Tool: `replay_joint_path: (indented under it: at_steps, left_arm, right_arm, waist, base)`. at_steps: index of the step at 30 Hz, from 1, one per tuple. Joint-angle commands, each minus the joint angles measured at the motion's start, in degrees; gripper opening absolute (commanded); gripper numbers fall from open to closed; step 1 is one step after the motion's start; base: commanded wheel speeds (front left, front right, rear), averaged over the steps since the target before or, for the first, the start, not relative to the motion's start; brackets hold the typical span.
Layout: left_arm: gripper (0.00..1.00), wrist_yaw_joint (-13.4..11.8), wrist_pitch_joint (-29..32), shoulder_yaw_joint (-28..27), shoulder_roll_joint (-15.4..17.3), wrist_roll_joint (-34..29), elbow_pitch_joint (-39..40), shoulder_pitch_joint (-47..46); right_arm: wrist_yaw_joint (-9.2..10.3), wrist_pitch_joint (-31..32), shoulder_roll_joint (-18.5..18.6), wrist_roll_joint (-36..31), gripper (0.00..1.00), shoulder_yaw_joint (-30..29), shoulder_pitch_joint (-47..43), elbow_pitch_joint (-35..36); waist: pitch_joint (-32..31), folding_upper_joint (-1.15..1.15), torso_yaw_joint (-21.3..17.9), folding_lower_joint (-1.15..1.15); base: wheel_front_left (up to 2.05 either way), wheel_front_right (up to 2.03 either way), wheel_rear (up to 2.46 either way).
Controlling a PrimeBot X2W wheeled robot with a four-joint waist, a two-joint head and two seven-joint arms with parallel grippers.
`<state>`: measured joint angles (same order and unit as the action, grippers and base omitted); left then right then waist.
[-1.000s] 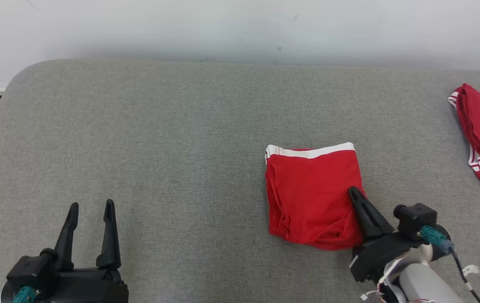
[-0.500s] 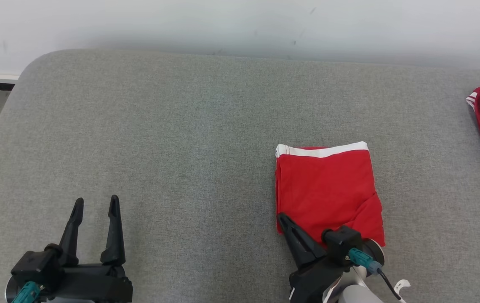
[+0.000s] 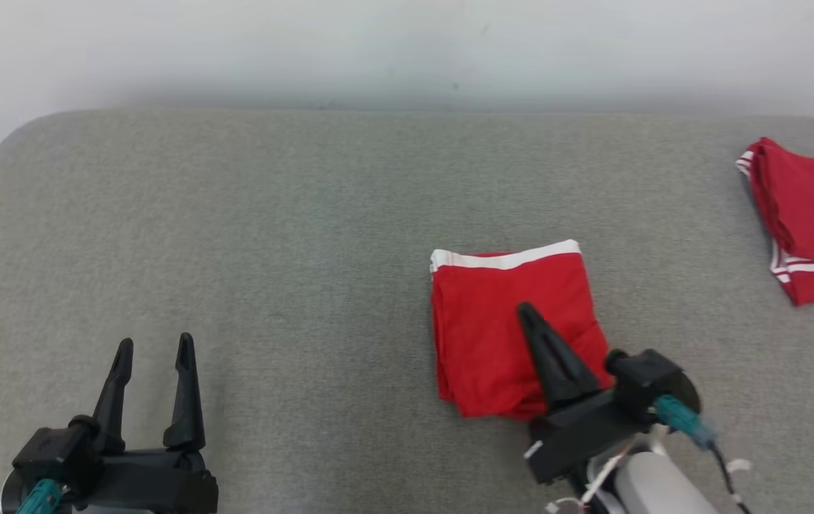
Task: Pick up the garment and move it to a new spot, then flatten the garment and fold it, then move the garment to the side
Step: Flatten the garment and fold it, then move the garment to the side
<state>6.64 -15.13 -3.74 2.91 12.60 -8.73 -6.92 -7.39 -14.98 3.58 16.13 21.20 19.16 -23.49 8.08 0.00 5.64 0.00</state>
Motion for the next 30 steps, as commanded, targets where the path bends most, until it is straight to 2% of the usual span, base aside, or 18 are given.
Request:
replay_joint_path:
  at_steps: [1,9,10,11,12,13,19,30]
  left_arm:
    - [1.0,0.3,0.0,-0.5,0.0,-0.7,-0.1,0.2]
    - [1.0,0.6,0.0,-1.3,0.0,-2.1,-0.2,2.0]
    - [1.0,0.6,0.0,-1.4,0.0,-2.4,-0.2,2.2]
    - [1.0,0.7,0.0,-1.6,0.0,-2.5,-0.1,2.5]
    - [1.0,0.7,0.0,-1.9,0.0,-2.6,-0.1,2.9]
    - [1.0,0.7,0.0,-2.1,0.0,-2.6,0.0,3.3]
    - [1.0,0.7,0.0,-2.8,0.2,-3.9,-0.6,4.9]
    - [1.0,0.1,0.0,-3.4,0.2,-5.8,0.9,8.3]
  right_arm:
    - [-0.14,-0.2,1.0,-0.8,0.0,-2.0,-1.7,1.6]
    - [-0.14,-0.2,3.4,-2.2,0.0,-10.3,-7.1,5.6]
    - [-0.14,-0.2,3.6,-2.2,0.25,-11.2,-7.8,5.9]
    - [-0.15,-0.2,3.7,-2.2,0.38,-11.9,-8.7,6.1]
    - [-0.15,-0.2,4.0,-2.3,0.74,-12.7,-9.3,6.6]
    - [-0.15,-0.2,4.2,-2.4,1.0,-13.2,-9.9,7.0]
    - [-0.15,-0.2,4.6,-3.1,1.0,-14.7,-14.1,9.1]
    - [-0.15,-0.2,3.6,-4.7,1.0,-15.8,-19.6,12.9]
  waist:
    - [-1.3,0.0,-2.4,0.0]
    - [-3.3,0.0,-6.1,0.0]
    - [-3.6,0.0,-6.4,0.0]
    - [-4.0,0.0,-6.9,0.0]
    - [-4.2,0.0,-7.2,0.0]
    - [-4.5,0.0,-7.6,0.0]
    - [-6.1,0.0,-8.6,0.0]
    - [-8.0,0.0,-7.9,0.0]
  base:
    - [0.0,0.0,0.0]
    - [0.0,0.0,0.0]
    - [0.0,0.0,0.0]
    - [0.0,0.0,0.0]
    - [0.0,0.0,0.0]
    - [0.0,0.0,0.0]
    - [0.0,0.0,0.0]
    - [0.0,0.0,0.0]
